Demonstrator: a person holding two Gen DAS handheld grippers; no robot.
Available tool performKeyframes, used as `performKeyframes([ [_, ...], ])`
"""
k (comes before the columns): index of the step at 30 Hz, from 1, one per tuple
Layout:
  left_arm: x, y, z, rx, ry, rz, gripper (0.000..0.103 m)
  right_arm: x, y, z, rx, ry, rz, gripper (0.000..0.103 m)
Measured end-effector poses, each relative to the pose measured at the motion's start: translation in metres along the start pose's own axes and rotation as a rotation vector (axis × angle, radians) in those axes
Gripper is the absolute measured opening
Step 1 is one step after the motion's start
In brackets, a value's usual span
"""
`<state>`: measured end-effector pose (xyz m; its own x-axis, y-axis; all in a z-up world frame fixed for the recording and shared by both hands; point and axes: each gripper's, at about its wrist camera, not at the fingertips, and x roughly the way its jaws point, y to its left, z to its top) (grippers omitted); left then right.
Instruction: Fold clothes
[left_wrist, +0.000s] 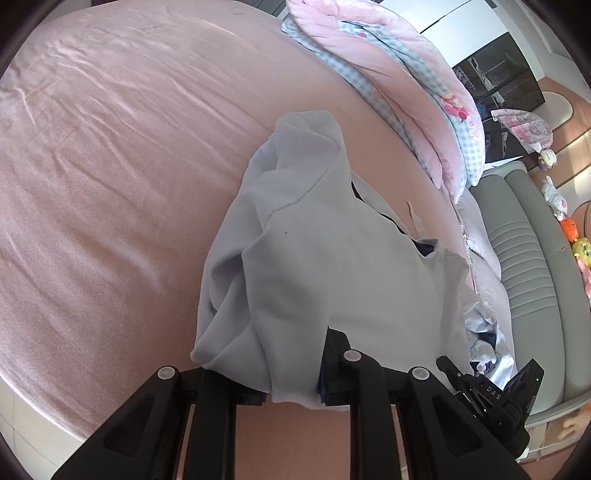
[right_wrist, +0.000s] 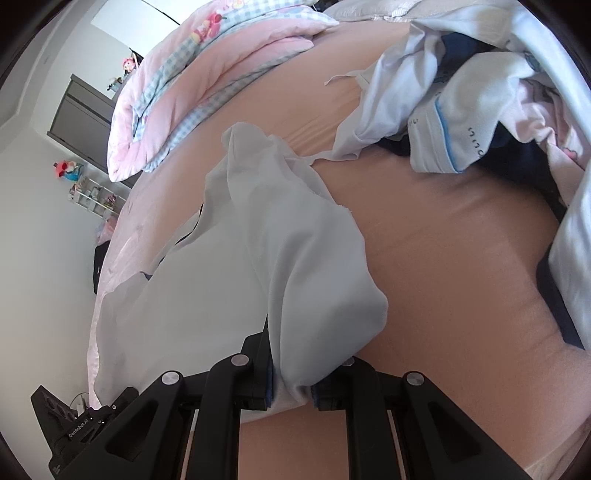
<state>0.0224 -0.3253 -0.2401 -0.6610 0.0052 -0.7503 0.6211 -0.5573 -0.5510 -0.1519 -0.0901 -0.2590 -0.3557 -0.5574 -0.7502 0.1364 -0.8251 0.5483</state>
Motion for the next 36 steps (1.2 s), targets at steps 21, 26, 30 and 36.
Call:
performKeyframes([
  [21, -0.036, 0.002, -0.042, 0.027, 0.016, 0.001, 0.016, -0.036, -0.006, -0.034, -0.040, 0.026, -0.014, 0.012],
  [26, -0.041, 0.005, -0.050, 0.025, 0.023, -0.001, 0.016, -0.042, -0.004, -0.042, -0.065, 0.036, -0.016, 0.012],
  [30, -0.045, 0.009, -0.054, 0.026, 0.026, 0.002, 0.016, -0.046, -0.002, -0.051, -0.089, 0.041, -0.021, 0.012],
  [36, -0.052, 0.013, -0.058, 0.035, 0.024, -0.002, 0.016, -0.049, -0.003, -0.059, -0.086, 0.051, -0.016, 0.012],
])
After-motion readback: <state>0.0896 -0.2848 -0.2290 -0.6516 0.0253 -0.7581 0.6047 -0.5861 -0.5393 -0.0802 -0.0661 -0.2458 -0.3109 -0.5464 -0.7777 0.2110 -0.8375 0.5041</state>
